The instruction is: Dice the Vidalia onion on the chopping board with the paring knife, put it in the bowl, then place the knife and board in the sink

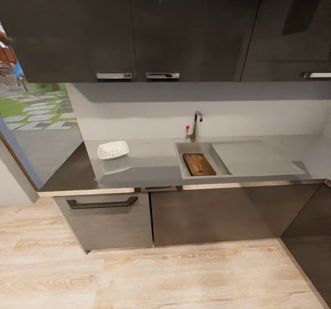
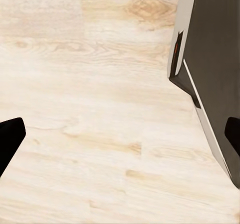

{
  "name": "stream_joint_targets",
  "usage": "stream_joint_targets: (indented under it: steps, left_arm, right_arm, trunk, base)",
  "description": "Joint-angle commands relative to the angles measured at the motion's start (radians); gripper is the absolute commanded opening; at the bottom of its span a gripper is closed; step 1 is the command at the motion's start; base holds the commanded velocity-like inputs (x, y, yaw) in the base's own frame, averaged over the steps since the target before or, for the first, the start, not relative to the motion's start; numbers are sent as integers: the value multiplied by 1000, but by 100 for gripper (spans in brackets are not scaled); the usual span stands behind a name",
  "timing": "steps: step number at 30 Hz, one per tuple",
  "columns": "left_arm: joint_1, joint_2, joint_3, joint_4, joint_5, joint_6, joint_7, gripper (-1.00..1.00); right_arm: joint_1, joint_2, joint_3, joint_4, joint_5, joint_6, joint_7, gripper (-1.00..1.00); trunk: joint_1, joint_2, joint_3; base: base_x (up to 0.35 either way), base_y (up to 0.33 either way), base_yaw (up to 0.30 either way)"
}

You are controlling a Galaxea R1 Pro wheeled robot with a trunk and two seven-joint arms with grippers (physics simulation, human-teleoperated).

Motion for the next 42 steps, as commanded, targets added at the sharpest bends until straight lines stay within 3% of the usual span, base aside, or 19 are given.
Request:
stream_joint_targets:
  steps: [1,21,42]
  left_arm:
    - [0,0,-1,-2,10,-2,0,100]
    - [1,0,-1,-2,10,-2,0,100]
    - [1,0,-1,-2,10,-2,0,100]
  right_arm:
    - [0,0,9,0,-6,-2,-5,100]
    - [-1,5,9,-1,-6,-2,-2,100]
    - [0,14,9,0,-6,-2,-1,100]
  trunk:
    - [0,-1,0]
    - [0,-1,32]
    - [0,-1,66]
  base:
    - [0,0,-12]
    - [0,0,70]
    - [0,0,-85]
